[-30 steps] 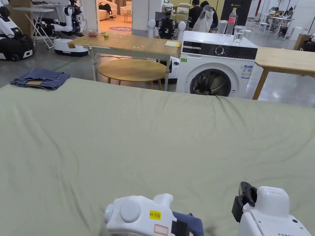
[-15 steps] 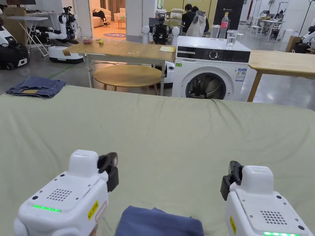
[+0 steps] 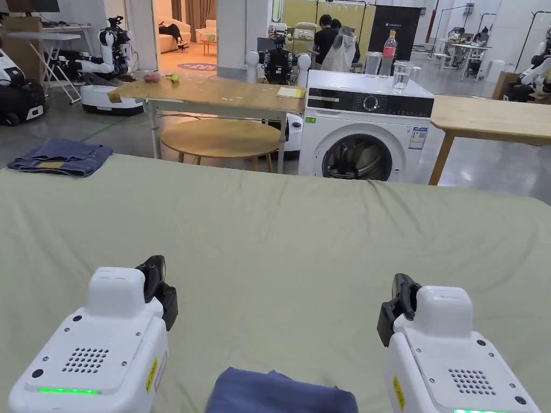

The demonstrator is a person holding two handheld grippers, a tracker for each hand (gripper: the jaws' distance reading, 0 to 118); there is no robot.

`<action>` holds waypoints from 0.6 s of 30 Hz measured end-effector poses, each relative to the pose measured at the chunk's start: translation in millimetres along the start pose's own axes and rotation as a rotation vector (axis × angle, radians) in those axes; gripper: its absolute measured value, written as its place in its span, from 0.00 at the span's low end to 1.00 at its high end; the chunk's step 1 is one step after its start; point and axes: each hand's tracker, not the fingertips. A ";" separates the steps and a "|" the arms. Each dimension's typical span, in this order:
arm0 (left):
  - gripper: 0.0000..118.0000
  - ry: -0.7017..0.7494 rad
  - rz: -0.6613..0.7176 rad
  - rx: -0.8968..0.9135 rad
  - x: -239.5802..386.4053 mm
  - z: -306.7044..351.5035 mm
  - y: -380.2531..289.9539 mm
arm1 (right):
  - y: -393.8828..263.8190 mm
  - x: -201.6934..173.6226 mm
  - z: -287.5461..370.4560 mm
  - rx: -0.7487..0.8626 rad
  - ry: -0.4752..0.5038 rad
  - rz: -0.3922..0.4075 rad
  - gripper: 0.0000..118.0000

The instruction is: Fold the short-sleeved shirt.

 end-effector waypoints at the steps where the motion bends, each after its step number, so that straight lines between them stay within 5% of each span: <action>1: 0.00 -0.005 0.004 -0.012 -1.6 -0.5 -0.4 | -1.9 0.7 3.7 -0.025 0.021 0.000 0.00; 10: 0.00 -0.017 0.022 -0.108 -18.9 4.5 -13.2 | -67.4 -18.0 29.6 -0.417 0.188 -0.038 0.00; 18: 0.00 -0.061 0.048 -0.260 -38.1 14.6 -30.1 | -129.0 -32.1 -1.0 -0.683 0.130 -0.020 0.00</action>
